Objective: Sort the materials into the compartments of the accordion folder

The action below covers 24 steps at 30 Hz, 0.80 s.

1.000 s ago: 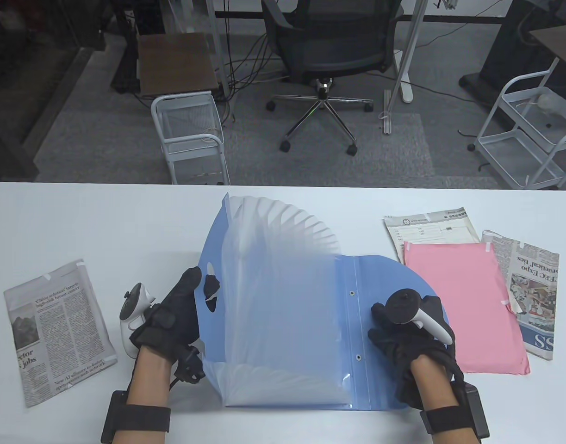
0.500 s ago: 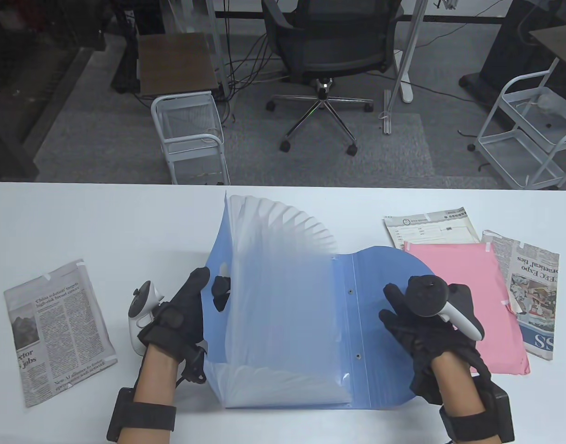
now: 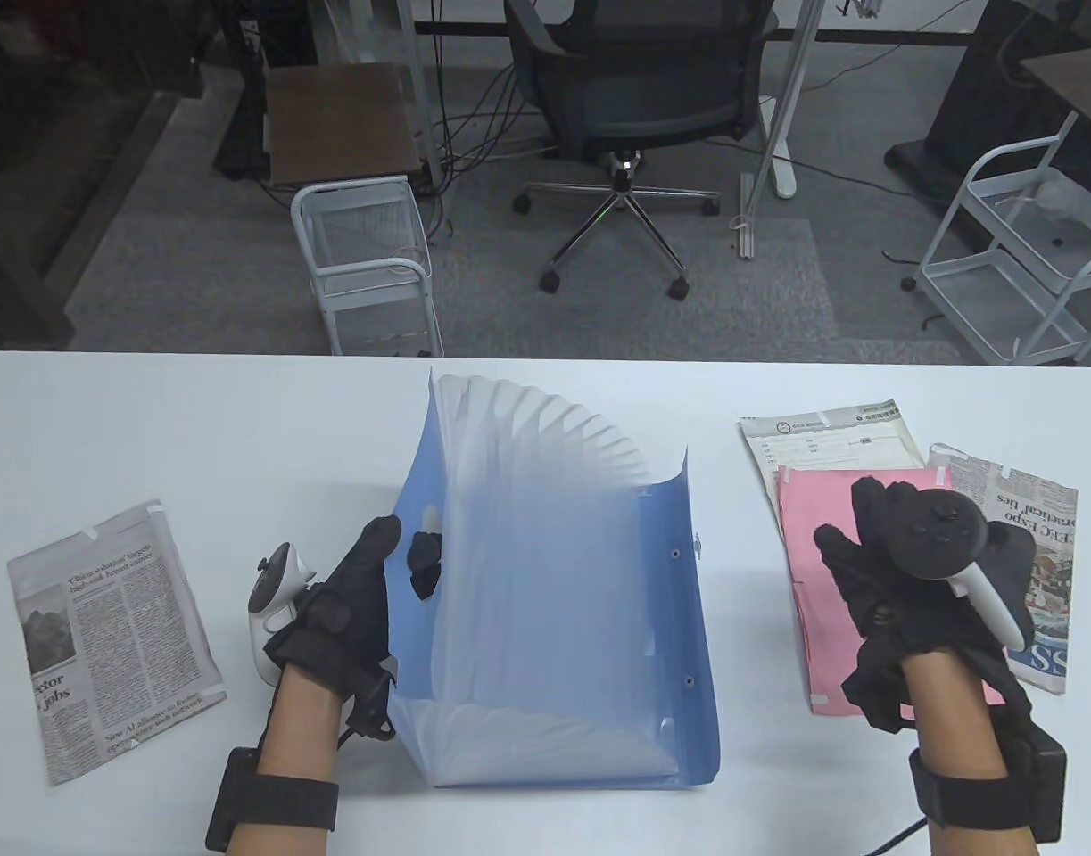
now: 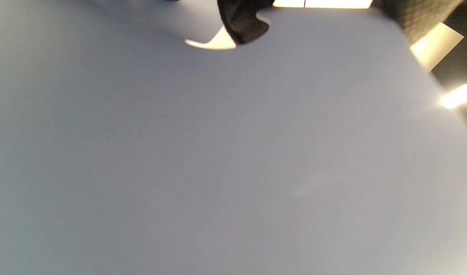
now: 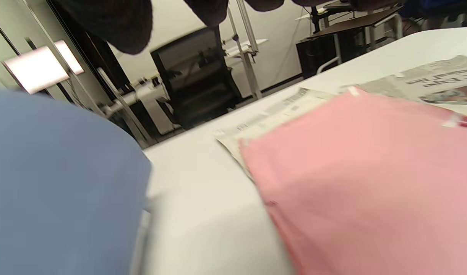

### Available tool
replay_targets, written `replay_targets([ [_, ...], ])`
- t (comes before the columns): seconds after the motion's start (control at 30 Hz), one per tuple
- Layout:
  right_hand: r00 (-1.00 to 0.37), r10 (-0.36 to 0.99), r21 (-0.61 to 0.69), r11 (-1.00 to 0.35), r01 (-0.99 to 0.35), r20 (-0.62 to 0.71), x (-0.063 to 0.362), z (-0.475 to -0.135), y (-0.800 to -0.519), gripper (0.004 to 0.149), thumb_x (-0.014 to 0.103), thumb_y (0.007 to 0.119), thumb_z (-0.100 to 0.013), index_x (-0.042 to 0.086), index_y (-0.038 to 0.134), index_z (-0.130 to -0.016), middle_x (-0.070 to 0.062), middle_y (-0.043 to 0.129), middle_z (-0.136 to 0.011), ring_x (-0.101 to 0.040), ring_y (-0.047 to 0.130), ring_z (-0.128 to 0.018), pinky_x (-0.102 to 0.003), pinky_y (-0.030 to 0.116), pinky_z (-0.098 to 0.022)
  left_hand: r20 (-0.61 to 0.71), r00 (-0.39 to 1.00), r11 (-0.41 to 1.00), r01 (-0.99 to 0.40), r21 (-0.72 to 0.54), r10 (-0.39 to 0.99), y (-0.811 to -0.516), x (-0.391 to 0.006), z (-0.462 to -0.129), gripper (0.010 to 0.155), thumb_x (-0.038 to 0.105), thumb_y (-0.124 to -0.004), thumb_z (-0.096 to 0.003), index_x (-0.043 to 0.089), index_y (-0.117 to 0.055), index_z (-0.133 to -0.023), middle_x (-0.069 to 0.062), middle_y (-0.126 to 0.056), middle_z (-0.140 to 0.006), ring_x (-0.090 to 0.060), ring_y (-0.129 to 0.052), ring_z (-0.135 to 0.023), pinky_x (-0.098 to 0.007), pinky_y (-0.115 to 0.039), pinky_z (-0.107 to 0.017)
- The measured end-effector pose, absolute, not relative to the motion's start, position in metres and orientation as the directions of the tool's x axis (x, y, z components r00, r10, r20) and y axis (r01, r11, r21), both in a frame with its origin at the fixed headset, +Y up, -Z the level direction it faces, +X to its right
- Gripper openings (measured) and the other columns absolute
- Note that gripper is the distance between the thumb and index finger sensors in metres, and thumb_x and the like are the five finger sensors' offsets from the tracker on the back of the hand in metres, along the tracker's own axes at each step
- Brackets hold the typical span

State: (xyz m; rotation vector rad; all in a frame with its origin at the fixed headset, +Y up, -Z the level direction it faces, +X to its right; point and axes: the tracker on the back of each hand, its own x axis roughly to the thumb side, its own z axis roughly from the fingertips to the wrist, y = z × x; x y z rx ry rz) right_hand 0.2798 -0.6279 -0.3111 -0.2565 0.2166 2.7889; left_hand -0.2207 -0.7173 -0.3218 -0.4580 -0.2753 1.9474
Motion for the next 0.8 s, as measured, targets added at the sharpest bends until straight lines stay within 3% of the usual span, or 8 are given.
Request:
replay_targets([
  [0.17, -0.953, 0.142, 0.268, -0.939, -0.215, -0.267, 0.27, -0.324, -0.694, 0.081, 0.056, 0.067, -0.059, 0.007, 0.034, -0.115, -0.031, 0.025, -0.118, -0.061, 0.036, -0.103, -0.078, 0.052, -0.065, -0.187, -0.354, -0.401, -0.827, -0.395, 0.916, -0.718, -0.219, -0.322, 0.069, 0.071, -0.062, -0.065, 0.012, -0.066, -0.1, -0.041, -0.007, -0.117, -0.071, -0.009, -0.098, -0.079, -0.032, -0.061],
  [0.37, -0.949, 0.025, 0.361, -0.921, -0.144, -0.314, 0.266, -0.33, -0.741, 0.085, 0.056, 0.07, -0.058, 0.006, 0.03, -0.114, -0.032, 0.024, -0.117, -0.062, 0.04, -0.101, -0.075, 0.057, -0.065, -0.187, -0.355, -0.401, -0.825, -0.398, 0.916, -0.719, -0.219, -0.321, 0.069, 0.071, -0.061, -0.0651, 0.012, -0.065, -0.1, -0.04, -0.007, -0.118, -0.071, -0.008, -0.098, -0.079, -0.032, -0.061],
  [0.53, -0.937, 0.033, 0.329, -0.931, -0.155, -0.348, 0.267, -0.329, -0.75, 0.075, 0.048, 0.072, -0.059, 0.005, 0.041, -0.112, -0.032, 0.036, -0.116, -0.062, 0.049, -0.098, -0.07, 0.064, -0.064, -0.188, -0.357, -0.403, -0.823, -0.4, 0.915, -0.719, -0.218, -0.322, 0.069, 0.071, -0.061, -0.0651, 0.012, -0.066, -0.1, -0.04, -0.007, -0.118, -0.071, -0.008, -0.098, -0.079, -0.032, -0.061],
  [0.8, -0.929, -0.119, 0.239, -0.97, 0.035, -0.349, 0.251, -0.33, -0.75, 0.057, 0.039, 0.077, -0.058, 0.007, 0.062, -0.103, -0.031, 0.064, -0.106, -0.059, 0.075, -0.085, -0.057, 0.084, -0.053, -0.189, -0.355, -0.402, -0.823, -0.402, 0.916, -0.72, -0.217, -0.322, 0.069, 0.071, -0.061, -0.0652, 0.012, -0.065, -0.101, -0.04, -0.006, -0.118, -0.07, -0.008, -0.098, -0.079, -0.031, -0.061],
])
